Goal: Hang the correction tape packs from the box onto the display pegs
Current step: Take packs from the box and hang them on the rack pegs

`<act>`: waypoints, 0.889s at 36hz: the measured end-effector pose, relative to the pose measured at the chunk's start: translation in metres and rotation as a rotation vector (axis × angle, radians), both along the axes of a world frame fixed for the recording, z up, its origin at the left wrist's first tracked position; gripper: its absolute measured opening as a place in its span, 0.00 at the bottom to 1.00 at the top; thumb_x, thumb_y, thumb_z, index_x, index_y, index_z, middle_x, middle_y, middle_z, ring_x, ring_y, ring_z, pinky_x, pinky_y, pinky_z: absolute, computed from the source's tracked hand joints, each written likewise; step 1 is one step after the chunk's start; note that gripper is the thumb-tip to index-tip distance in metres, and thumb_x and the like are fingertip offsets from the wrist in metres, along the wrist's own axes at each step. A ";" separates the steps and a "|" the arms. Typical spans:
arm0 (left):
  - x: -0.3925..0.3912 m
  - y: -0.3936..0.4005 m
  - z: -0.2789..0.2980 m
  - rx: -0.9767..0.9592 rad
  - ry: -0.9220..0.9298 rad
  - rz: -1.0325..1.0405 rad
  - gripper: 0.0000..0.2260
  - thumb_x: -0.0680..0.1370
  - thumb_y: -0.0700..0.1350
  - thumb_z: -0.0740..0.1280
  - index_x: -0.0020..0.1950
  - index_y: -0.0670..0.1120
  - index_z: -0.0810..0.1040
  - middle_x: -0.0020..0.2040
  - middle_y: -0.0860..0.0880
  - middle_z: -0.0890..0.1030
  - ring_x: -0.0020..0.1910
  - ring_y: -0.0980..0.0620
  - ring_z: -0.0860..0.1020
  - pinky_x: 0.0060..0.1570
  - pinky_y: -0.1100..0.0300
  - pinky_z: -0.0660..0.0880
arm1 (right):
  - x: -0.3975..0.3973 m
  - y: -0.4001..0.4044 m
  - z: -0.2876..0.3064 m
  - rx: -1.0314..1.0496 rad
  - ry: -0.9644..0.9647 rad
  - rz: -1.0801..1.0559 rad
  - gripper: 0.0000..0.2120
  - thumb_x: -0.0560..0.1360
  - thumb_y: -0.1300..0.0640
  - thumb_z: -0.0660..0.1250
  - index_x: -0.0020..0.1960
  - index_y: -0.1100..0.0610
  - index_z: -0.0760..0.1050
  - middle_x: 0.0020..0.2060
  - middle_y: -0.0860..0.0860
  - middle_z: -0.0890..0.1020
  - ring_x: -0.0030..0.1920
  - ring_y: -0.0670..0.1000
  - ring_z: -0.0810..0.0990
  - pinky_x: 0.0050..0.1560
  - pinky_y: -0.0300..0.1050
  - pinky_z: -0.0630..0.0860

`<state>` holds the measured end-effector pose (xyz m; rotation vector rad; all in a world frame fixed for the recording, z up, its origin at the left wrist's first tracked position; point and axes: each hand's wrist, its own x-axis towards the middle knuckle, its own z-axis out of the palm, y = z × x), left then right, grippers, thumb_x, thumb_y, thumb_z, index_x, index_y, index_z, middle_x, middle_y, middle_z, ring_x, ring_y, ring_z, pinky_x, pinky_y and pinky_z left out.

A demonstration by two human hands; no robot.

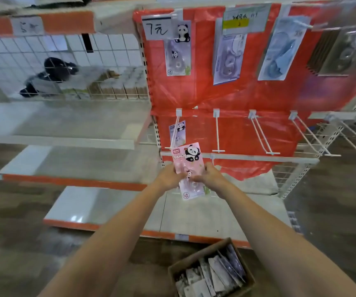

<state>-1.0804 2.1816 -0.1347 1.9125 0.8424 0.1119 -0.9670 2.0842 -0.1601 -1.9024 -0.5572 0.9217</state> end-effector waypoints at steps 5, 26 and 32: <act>0.005 0.027 -0.010 0.071 0.071 -0.101 0.06 0.78 0.44 0.67 0.50 0.43 0.80 0.45 0.44 0.82 0.40 0.46 0.81 0.41 0.54 0.80 | -0.009 0.008 0.000 -0.016 -0.027 -0.078 0.28 0.70 0.63 0.74 0.65 0.62 0.63 0.58 0.55 0.76 0.58 0.56 0.75 0.60 0.52 0.74; -0.024 0.104 0.024 0.353 0.059 -0.393 0.17 0.78 0.52 0.65 0.36 0.42 0.80 0.40 0.42 0.85 0.38 0.50 0.82 0.50 0.57 0.78 | -0.070 0.053 0.040 -0.068 -0.225 -0.376 0.23 0.70 0.55 0.73 0.57 0.60 0.64 0.46 0.52 0.73 0.48 0.54 0.74 0.41 0.48 0.73; -0.028 0.114 0.010 0.361 0.098 -0.413 0.13 0.78 0.45 0.66 0.35 0.41 0.78 0.42 0.41 0.84 0.42 0.44 0.83 0.47 0.53 0.79 | -0.059 0.048 0.025 -0.128 -0.206 -0.422 0.27 0.74 0.61 0.70 0.69 0.64 0.63 0.60 0.60 0.73 0.59 0.59 0.74 0.56 0.50 0.72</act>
